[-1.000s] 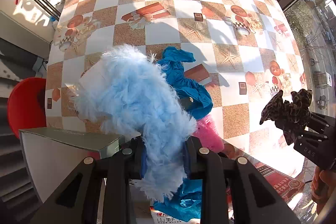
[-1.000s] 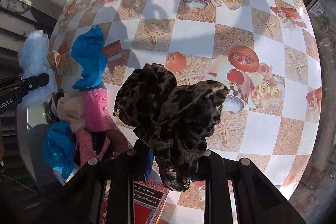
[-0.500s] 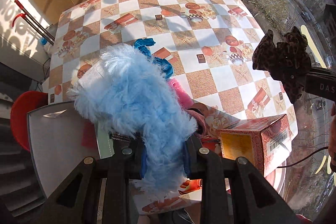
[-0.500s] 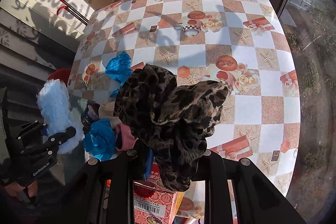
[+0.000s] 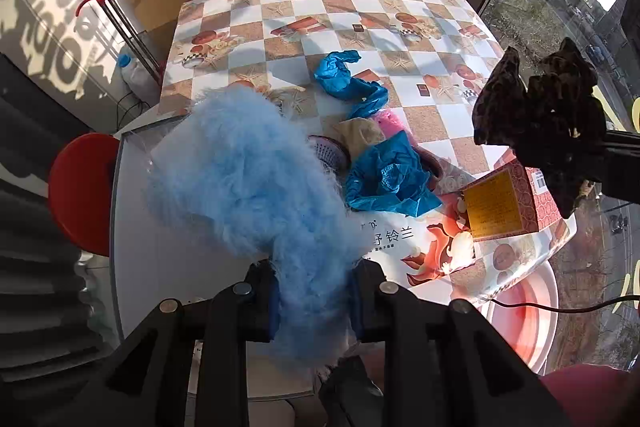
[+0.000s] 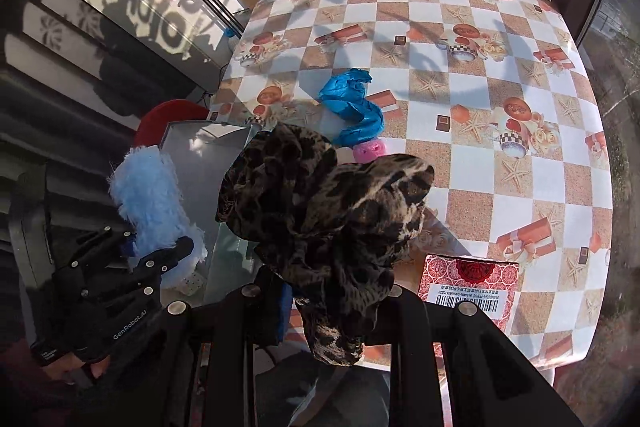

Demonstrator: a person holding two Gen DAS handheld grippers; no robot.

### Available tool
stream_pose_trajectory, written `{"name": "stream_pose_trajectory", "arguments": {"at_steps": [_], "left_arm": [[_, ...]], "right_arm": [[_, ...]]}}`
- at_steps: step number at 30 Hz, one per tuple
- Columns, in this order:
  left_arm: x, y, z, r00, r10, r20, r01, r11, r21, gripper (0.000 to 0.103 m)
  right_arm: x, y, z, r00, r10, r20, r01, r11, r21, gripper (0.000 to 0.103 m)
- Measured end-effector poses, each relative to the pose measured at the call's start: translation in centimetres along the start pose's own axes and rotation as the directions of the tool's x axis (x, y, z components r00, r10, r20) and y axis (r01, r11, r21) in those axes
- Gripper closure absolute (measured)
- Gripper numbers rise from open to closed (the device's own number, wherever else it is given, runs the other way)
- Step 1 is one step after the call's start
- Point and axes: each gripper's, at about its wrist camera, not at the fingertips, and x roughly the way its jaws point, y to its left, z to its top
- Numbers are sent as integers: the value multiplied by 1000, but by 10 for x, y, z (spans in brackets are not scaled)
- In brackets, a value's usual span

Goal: Organize soft objects
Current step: 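Carry the duster and leopard scrunchie over the white box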

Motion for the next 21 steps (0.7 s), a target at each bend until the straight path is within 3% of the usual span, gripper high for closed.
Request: {"name": "stream_pose_trajectory", "arguments": {"at_steps": [11,21], "left_arm": [[-12,79,-47,998,60,23,-54,980,-191,74],[-9,109,-75,998,63,5,-58,956,-289,74]], "right_arm": [[36,100,2,998,30,-53,-40,980,-193,77],[67,132,-13,989,20,-146,-56,967,-249,77]]}}
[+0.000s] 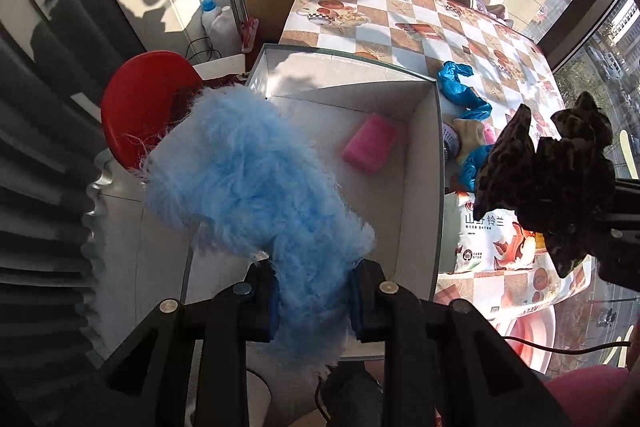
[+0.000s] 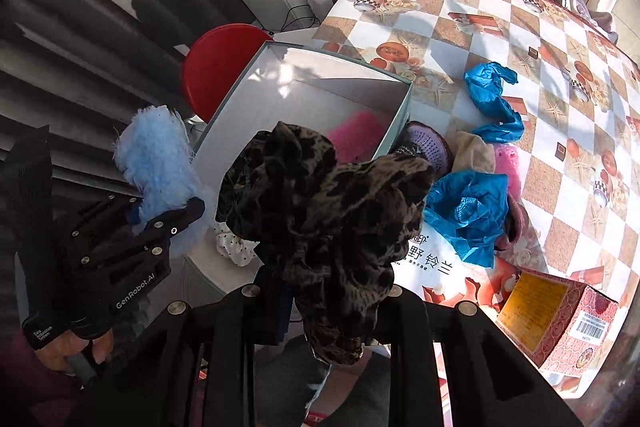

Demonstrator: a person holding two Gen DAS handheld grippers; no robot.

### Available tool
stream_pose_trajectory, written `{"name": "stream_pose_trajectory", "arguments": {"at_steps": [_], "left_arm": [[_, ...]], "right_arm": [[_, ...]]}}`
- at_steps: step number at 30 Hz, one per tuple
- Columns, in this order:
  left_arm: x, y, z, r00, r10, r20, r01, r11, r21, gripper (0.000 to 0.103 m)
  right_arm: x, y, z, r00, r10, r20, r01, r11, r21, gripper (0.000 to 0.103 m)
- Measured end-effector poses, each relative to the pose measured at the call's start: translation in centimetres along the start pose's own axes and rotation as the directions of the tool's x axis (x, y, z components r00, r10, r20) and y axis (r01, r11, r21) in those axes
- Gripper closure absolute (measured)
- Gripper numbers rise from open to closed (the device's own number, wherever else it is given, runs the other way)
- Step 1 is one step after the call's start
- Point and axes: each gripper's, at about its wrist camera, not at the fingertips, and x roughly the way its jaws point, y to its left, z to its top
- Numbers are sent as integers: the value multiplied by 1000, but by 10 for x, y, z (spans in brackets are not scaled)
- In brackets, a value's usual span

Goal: Organize soft objects
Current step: 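Carry the duster and leopard scrunchie over the white box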

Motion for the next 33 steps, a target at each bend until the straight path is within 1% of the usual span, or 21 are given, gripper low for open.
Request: {"name": "stream_pose_trajectory", "arguments": {"at_steps": [5,10,14,24,33], "left_arm": [[6,2,-5,1000,-7,-22,7,1000,6,74],[11,-8,-8,1000,4,-27,-2,998,68,74],[15,-13,-8,999,-3,-45,7,996,88,74],[21,-13,-9,997,-6,-71,12,996,87,74],[21,-14,-12,997,-5,-72,11,996,90,74]], "right_arm": [[10,12,0,1000,-10,-30,9,999,-36,77],[19,22,5,999,-21,-49,18,998,-68,77],[22,26,10,998,-30,-48,26,996,-82,77],[32,29,19,998,-18,-61,13,997,-79,77],[38,37,22,997,-12,-72,4,995,-99,77]]}}
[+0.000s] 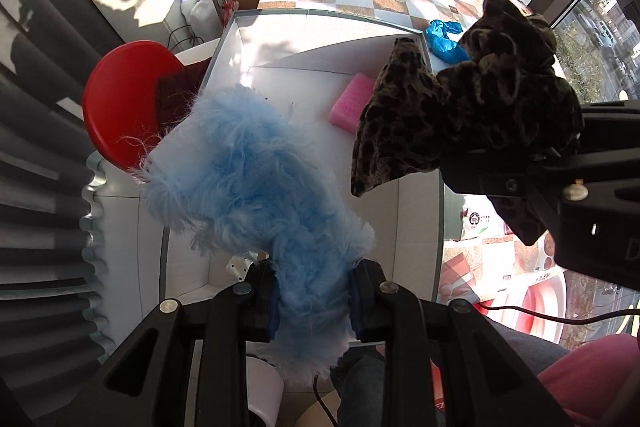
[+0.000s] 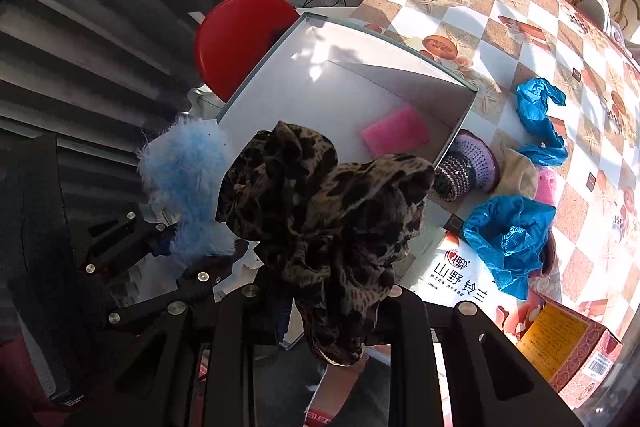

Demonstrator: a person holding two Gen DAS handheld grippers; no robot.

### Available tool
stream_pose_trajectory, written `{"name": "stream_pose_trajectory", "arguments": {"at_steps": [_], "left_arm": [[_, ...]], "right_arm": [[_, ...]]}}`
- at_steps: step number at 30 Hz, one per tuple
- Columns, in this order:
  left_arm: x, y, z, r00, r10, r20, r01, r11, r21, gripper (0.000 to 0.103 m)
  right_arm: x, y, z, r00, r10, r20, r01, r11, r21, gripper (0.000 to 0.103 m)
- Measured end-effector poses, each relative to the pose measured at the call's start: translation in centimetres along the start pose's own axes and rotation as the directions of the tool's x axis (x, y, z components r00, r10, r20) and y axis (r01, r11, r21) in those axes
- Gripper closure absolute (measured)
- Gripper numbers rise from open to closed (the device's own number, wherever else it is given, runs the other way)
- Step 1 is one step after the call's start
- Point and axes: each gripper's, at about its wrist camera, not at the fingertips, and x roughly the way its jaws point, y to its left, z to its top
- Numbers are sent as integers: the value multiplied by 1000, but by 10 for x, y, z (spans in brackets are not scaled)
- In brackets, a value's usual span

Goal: Organize soft objects
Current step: 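Carry the duster and leopard scrunchie over the white box, then open both tools to drop the duster and scrunchie into the box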

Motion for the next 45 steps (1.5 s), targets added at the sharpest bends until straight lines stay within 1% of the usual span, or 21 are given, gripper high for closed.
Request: {"name": "stream_pose_trajectory", "arguments": {"at_steps": [21,24,25,26,27,28,29,30,31,34,35,39,42,45], "left_arm": [[6,1,0,1000,-13,-22,13,1000,-2,74],[5,-2,0,1000,-22,-13,22,1000,7,68],[5,-3,0,1000,-25,-11,25,1000,12,62],[4,-4,-1,1000,-25,-6,25,1000,13,53],[3,-3,-1,1000,-29,-2,29,1000,5,47],[2,-1,0,999,-37,6,37,999,-8,33],[-1,2,0,999,-44,22,45,999,-27,19],[-3,5,0,998,-43,38,45,998,-40,14],[-4,6,1,998,-43,44,45,998,-45,12],[-5,11,4,998,-48,47,51,997,-61,10],[-5,12,5,998,-52,46,55,996,-69,10],[-12,11,9,993,-83,78,91,991,-97,10],[-18,5,15,990,-99,96,106,991,-80,10],[-22,-4,24,989,-105,105,112,992,-58,10]], "right_arm": [[12,6,15,999,22,-22,-23,1000,-13,77],[13,5,17,999,36,-25,-36,999,-9,77],[12,4,17,999,41,-25,-41,999,-7,77],[12,4,17,999,45,-24,-45,999,-4,73],[11,3,17,999,44,-21,-44,999,0,60],[10,1,17,999,37,-19,-36,999,6,47],[9,-2,17,1000,25,-17,-25,1000,14,21],[7,-6,17,1000,19,-11,-18,999,27,6],[5,-11,17,1000,25,-1,-25,999,45,4],[-6,-23,18,998,58,25,-60,993,102,3],[-9,-26,19,998,52,28,-54,992,110,1],[-27,-40,21,998,35,57,-42,990,134,1],[-44,-57,22,997,27,79,-40,985,169,1],[-63,-80,21,995,-3,98,-17,980,199,1]]}}
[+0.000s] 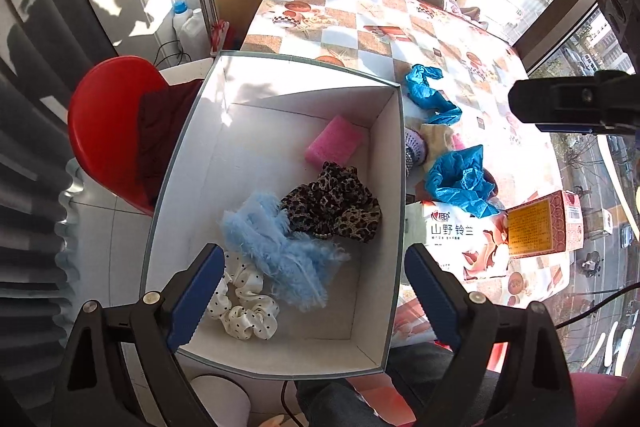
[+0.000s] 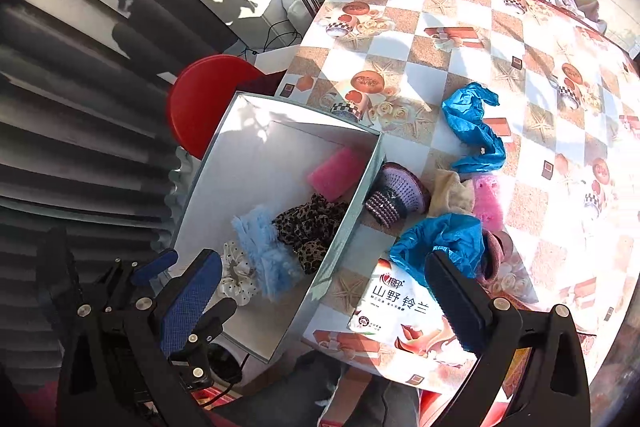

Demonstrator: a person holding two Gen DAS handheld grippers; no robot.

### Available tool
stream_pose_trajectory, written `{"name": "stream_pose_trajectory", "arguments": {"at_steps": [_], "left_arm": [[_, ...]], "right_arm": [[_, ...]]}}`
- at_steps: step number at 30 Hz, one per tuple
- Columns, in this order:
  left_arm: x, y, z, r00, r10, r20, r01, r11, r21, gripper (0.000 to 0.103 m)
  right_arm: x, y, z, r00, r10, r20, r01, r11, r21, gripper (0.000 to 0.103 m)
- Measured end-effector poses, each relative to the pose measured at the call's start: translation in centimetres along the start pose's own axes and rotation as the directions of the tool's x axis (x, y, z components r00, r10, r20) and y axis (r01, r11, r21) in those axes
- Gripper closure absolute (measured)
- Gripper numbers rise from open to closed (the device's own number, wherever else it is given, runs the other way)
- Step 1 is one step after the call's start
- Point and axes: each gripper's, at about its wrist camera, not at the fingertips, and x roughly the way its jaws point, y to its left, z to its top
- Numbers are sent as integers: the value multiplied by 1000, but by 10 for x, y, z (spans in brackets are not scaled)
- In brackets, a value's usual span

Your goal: Organize soft objects

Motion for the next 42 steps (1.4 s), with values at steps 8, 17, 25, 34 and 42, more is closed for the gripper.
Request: {"name": "stream_pose_trajectory", "arguments": {"at_steps": [8,17,25,34,42], "left_arm": [[-1,-24,21,1000,-26,-5,26,999,42,10],[8,-53,35,998,-41,-40,43,997,69,10],[11,-70,38,998,-27,-56,32,996,80,10],[5,-69,29,997,-5,-71,10,998,60,10],[8,-70,29,997,-23,-79,28,998,58,10]], "right_arm": [[-54,-79,5,992,-121,37,117,990,78,1],[-44,-149,3,972,-212,-101,223,968,115,1],[28,-131,10,962,-97,-254,126,987,98,1],[152,-115,3,829,-206,-519,232,973,-15,1],[72,-242,15,885,-233,-404,411,799,439,1]]}}
